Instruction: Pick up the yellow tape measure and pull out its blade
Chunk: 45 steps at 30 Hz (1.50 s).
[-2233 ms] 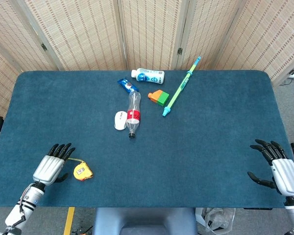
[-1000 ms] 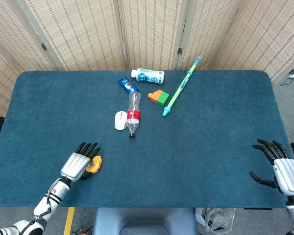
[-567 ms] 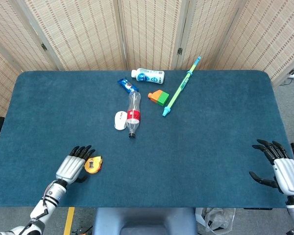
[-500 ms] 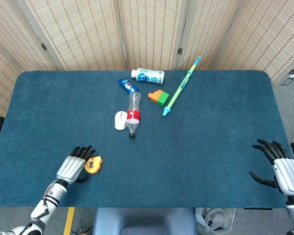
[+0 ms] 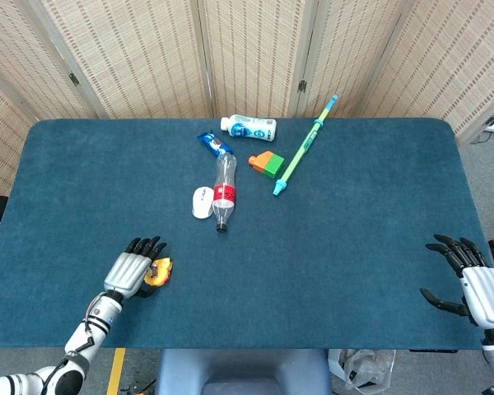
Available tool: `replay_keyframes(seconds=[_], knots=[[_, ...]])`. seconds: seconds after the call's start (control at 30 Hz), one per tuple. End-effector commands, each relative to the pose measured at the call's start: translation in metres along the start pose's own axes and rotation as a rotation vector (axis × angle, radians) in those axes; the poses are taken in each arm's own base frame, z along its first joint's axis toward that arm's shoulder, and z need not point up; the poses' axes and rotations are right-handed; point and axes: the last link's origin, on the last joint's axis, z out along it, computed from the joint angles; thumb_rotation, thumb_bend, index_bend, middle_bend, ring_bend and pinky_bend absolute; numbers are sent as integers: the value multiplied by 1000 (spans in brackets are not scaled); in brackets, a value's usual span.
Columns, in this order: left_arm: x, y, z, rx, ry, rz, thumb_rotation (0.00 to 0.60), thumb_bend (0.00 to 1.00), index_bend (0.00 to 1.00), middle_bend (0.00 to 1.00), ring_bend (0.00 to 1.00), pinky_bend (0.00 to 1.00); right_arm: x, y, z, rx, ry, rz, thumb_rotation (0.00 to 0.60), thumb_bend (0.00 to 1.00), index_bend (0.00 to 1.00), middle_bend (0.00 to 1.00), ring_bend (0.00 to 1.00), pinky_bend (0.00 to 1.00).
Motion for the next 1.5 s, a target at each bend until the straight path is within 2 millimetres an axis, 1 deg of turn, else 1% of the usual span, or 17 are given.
replay_keyframes(seconds=[0.03,0.27,0.43,0.63,0.9,1.23,1.5], knots=[[2,-5,8,24,9,23,600,299,53,2,27,10,0,0,0,0,1,0,600,245,209,167,141,74],[9,-16,15,70,15,16,600,298,53,2,26,10,0,-1,0,-2,0,0,600,245,209,166,141,74],[10,-17,14,60,-4,0,600,299,63,2,26,10,0,-2,0,1,1,0,600,246,209,166,141,74],[8,-21,13,43,-7,65,600,306,135,23,31,9,0,-2,0,0,-1,0,600,245,209,166,141,74],[8,-25,18,31,-17,123,600,364,171,39,31,7,-1,-2,-1,-4,-3,-1,600,245,209,166,141,74],[8,-20,21,2,-25,122,600,375,189,47,31,7,0,-2,-2,-8,-1,-3,600,246,209,166,141,74],[6,-16,20,-16,-39,125,600,373,189,47,32,7,0,-2,-3,-12,-2,-4,600,245,209,167,141,74]])
